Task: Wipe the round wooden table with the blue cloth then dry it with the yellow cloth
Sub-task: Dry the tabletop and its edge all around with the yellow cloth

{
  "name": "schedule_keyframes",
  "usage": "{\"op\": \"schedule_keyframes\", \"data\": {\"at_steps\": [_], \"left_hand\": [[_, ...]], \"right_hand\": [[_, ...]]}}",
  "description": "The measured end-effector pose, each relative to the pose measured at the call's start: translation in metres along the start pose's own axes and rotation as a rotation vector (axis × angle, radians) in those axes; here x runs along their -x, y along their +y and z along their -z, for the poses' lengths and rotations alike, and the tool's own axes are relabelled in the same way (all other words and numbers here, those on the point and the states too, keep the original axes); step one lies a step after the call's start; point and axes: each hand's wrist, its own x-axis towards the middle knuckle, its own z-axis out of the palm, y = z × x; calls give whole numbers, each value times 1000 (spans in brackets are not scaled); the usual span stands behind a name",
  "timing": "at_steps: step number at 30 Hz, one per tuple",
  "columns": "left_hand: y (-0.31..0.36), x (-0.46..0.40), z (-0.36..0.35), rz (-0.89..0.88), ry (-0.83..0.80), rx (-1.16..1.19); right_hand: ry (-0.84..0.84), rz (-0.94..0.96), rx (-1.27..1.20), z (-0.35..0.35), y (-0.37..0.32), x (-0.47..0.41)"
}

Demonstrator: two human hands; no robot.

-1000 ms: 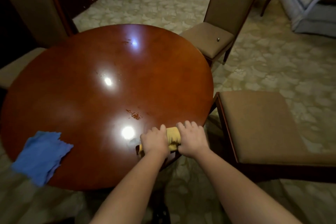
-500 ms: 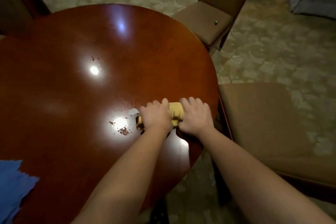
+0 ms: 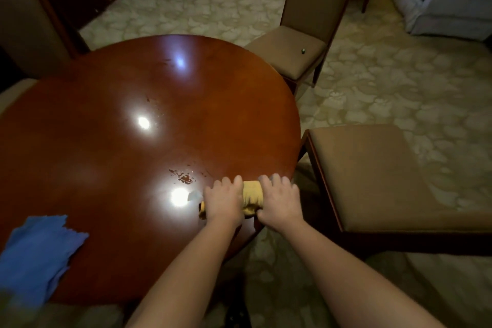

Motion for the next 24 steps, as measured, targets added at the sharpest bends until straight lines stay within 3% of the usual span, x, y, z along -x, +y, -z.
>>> {"op": "schedule_keyframes", "data": {"at_steps": [7,15,24], "left_hand": [[6,-5,8,25,-36,-28],[19,-58,22,-96,23,-72],[30,-112,28,-134,31,-64]], "right_hand": [[-36,9,-24,9,4,-4],[55,-83,-37,9,27,-38],[186,-50,2,-2,60,-86]]}}
